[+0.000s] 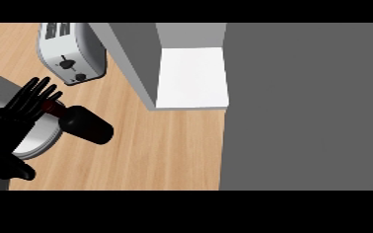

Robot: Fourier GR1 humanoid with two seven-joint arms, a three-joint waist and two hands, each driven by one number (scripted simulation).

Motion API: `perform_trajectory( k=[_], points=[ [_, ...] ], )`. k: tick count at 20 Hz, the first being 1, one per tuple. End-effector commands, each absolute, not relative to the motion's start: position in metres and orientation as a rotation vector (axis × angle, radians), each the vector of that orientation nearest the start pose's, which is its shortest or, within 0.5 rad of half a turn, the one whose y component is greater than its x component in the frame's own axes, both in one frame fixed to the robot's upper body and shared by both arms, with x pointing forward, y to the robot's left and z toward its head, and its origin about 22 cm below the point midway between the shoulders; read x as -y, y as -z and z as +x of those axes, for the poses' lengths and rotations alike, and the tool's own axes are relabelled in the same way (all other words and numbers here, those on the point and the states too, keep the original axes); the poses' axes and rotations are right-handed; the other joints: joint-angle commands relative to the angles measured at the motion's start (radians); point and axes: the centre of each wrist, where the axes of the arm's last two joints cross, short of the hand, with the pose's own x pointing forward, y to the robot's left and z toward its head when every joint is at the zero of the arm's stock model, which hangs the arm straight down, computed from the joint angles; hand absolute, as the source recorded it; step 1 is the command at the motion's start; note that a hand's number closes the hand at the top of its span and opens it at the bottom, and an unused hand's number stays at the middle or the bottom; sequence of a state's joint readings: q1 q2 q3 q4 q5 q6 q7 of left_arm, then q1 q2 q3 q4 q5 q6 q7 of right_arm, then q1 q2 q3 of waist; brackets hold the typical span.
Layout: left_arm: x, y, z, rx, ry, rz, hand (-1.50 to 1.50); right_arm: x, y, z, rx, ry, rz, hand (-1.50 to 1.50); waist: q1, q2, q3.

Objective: Pick up the wine, place it into the cabinet and close the cabinet

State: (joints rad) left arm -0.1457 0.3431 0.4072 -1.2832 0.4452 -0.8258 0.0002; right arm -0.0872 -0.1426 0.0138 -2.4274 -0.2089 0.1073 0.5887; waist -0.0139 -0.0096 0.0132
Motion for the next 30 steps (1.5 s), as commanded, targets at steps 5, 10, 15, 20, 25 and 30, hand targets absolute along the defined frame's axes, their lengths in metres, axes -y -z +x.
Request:
perform_trajectory(
  k=[5,10,15,20,25,30],
  points=[
    [-0.397,0.021,0.262,1.575,0.181,-0.527,-1.50,0.224,-0.220,0.123,1.960,-0.288,0.266,-1.50,-0.009,0.010,-0.015],
    [-0.404,0.028,0.265,1.577,0.151,-0.523,-1.50,0.227,-0.217,0.131,1.963,-0.287,0.263,-1.50,-0.003,0.010,-0.014],
    [-0.408,0.040,0.265,1.568,0.165,-0.500,-1.50,0.223,-0.228,0.124,1.947,-0.300,0.266,-1.50,-0.005,0.010,-0.015],
    [-0.391,0.064,0.266,1.554,0.184,-0.523,-1.50,0.231,-0.222,0.137,1.927,-0.324,0.258,-1.50,-0.005,0.012,-0.015],
    [-0.394,0.059,0.278,1.555,0.167,-0.507,-1.50,0.226,-0.224,0.129,1.944,-0.298,0.262,-1.50,-0.003,0.010,-0.015],
    [-0.372,0.084,0.274,1.527,0.176,-0.508,-1.50,0.216,-0.224,0.127,1.948,-0.306,0.282,-1.50,-0.011,0.011,-0.016]
  ],
)
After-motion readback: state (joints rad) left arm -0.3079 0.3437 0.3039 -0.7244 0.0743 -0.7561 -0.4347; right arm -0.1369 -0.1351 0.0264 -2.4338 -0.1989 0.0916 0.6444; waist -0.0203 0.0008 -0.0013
